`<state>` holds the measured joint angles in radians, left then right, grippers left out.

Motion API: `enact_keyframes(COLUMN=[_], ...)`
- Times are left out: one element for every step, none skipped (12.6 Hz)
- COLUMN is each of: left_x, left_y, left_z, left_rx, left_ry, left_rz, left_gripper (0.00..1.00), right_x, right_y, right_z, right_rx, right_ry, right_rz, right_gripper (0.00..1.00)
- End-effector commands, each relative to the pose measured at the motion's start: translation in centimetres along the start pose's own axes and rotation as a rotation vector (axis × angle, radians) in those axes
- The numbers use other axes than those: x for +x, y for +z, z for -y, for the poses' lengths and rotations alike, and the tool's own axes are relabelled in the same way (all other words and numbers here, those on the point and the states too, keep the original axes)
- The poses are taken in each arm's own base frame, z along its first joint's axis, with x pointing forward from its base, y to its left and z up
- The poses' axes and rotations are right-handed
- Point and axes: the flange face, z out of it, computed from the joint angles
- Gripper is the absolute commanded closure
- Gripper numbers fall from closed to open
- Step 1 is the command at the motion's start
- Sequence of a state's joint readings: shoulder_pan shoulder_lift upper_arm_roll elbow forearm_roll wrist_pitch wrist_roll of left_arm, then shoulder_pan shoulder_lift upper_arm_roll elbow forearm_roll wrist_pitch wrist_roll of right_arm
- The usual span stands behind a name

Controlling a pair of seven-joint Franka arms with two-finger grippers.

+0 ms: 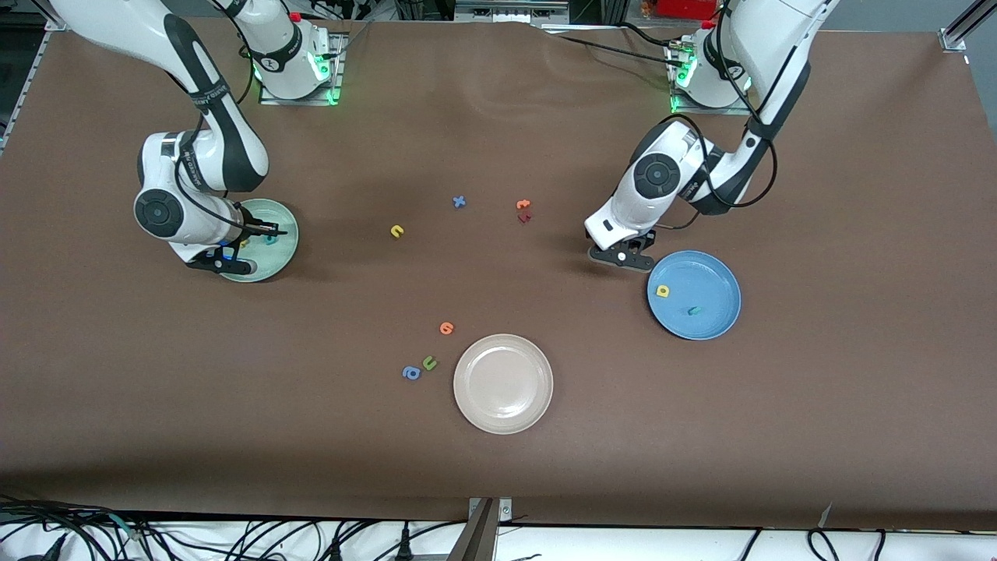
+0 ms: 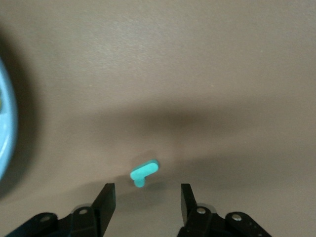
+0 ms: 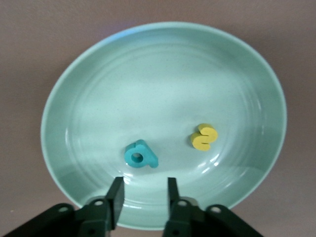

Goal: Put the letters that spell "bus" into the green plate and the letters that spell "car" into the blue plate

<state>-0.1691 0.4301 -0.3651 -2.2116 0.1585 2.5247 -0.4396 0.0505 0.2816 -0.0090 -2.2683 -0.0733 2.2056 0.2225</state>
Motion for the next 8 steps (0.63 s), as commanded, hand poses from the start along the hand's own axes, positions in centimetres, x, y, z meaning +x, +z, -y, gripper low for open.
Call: enact_keyframes(left_x=[0.1, 0.0, 0.0, 0.0, 0.0, 0.0, 0.0, 0.1], left_y=[1.3, 1.6, 1.6, 1.8, 1.9, 1.9, 1.9, 1.8], left_z=[-0.1, 0.0, 0.1, 0.0, 0.0, -0.1, 0.1, 0.1], left_rx=[0.022, 0.049, 0.060, 0.061, 0.061, 0.070, 0.077, 0.076], left_ry=[0.046, 0.088, 0.103, 0.106, 0.107, 0.122, 0.132, 0.130], left_rz=[-0.036, -0.046, -0.050, -0.048, -0.046, -0.051, -0.054, -0.057], left_gripper=[0.39, 0.39, 0.39, 0.40, 0.47, 0.56, 0.70, 0.85], right_x=[-1.7, -2.4, -3.0, -3.6, -4.2, -5.0, -5.6, -6.2], right_y=[-4.6, -6.0, -6.6, -7.0, -7.2, -7.3, -7.1, -6.7], right_z=[2.3, 4.6, 7.1, 9.8, 12.6, 15.4, 17.9, 20.1], right_rx=[-0.005, 0.010, 0.025, 0.040, 0.067, 0.087, 0.108, 0.131], right_ry=[0.030, 0.057, 0.089, 0.110, 0.147, 0.148, 0.142, 0.159], right_rz=[0.000, -0.008, -0.017, -0.030, -0.052, -0.084, -0.110, -0.131], right_gripper=[0.01, 0.01, 0.01, 0.01, 0.01, 0.01, 0.01, 0.01])
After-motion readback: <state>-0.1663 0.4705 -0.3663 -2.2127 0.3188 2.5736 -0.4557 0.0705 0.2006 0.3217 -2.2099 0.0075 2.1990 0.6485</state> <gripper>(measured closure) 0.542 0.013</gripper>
